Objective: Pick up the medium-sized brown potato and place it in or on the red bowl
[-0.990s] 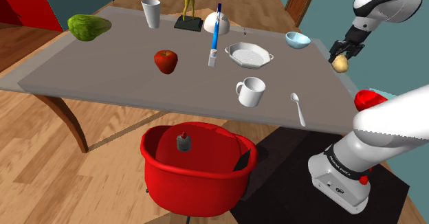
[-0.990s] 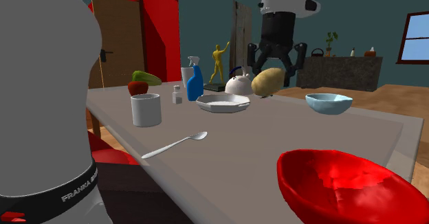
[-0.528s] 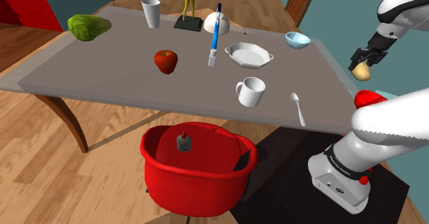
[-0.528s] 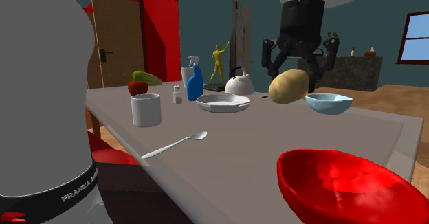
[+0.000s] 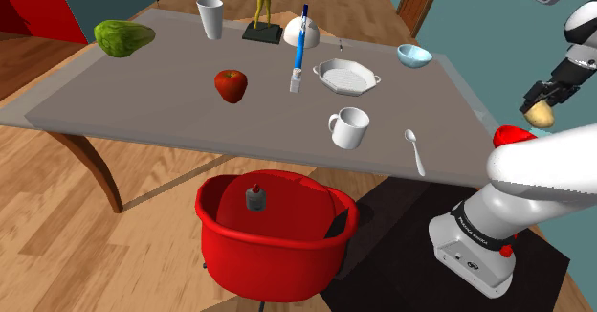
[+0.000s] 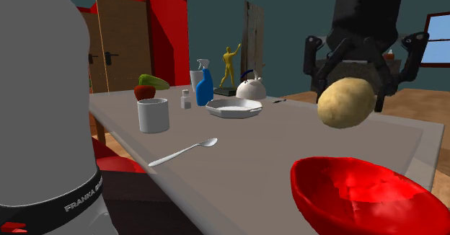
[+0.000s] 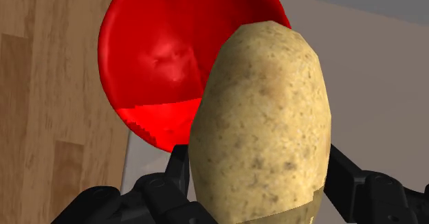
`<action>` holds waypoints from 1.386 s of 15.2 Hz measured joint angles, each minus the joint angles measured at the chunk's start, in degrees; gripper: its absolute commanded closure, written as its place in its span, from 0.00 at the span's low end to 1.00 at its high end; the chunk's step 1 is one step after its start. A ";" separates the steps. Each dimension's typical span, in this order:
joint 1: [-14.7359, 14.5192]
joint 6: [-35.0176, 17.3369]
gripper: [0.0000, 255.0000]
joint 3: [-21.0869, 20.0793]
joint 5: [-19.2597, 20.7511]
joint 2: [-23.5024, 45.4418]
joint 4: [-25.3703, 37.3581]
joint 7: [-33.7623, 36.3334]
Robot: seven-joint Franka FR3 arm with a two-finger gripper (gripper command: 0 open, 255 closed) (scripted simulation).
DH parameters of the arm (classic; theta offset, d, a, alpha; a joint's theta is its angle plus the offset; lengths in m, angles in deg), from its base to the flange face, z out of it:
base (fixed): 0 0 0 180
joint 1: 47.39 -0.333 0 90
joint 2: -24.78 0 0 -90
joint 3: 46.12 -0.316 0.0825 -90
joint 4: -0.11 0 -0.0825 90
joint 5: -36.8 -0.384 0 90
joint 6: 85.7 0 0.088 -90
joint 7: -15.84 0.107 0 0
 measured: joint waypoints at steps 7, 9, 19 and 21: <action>1.95 -2.11 1.00 4.31 1.20 0.99 -0.60 -5.34; 1.58 -3.87 1.00 4.87 0.72 2.17 -1.31 -5.65; 0.31 -11.42 1.00 7.55 -1.74 7.33 -4.34 -7.99; 0.27 -11.53 1.00 7.56 -1.79 7.41 -4.38 -7.99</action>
